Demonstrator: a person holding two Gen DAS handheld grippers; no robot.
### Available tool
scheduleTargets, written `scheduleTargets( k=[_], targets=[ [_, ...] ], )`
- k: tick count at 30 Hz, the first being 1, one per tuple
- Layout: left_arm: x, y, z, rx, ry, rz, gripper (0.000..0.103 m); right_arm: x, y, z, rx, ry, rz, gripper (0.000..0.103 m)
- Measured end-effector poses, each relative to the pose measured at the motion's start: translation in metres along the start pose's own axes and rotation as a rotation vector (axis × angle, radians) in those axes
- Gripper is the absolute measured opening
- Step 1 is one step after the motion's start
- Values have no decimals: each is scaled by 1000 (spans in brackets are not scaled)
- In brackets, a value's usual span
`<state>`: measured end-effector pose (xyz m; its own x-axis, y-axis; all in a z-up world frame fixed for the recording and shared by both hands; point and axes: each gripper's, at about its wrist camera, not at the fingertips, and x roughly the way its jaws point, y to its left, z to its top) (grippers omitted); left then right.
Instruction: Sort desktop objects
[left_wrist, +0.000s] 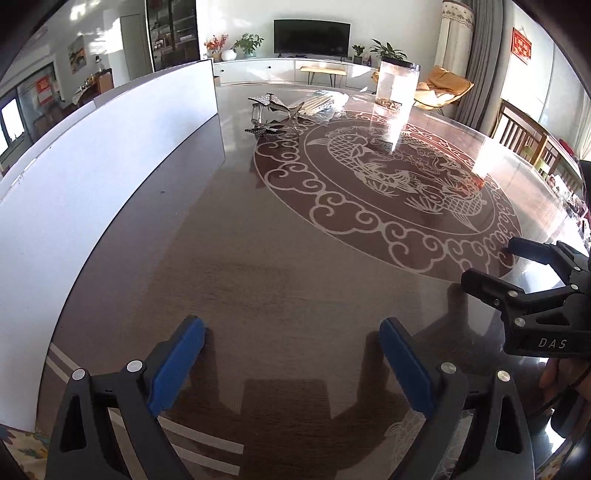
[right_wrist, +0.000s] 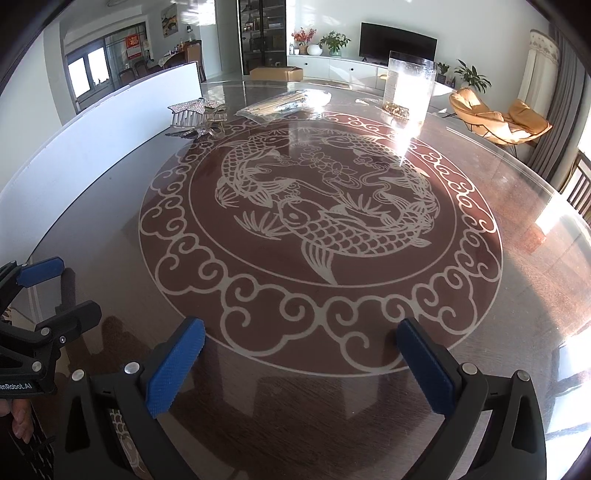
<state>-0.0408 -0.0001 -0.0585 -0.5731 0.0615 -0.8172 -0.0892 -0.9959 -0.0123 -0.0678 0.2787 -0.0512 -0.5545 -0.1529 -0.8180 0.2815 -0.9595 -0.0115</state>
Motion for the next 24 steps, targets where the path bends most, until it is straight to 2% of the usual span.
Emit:
scheduleTargets(
  k=[2, 24],
  targets=[
    [2, -1, 0, 8, 8, 12, 103, 0, 0, 0, 0, 0, 0, 103],
    [2, 0, -1, 7, 10, 10, 103, 0, 0, 0, 0, 0, 1, 103]
  ],
)
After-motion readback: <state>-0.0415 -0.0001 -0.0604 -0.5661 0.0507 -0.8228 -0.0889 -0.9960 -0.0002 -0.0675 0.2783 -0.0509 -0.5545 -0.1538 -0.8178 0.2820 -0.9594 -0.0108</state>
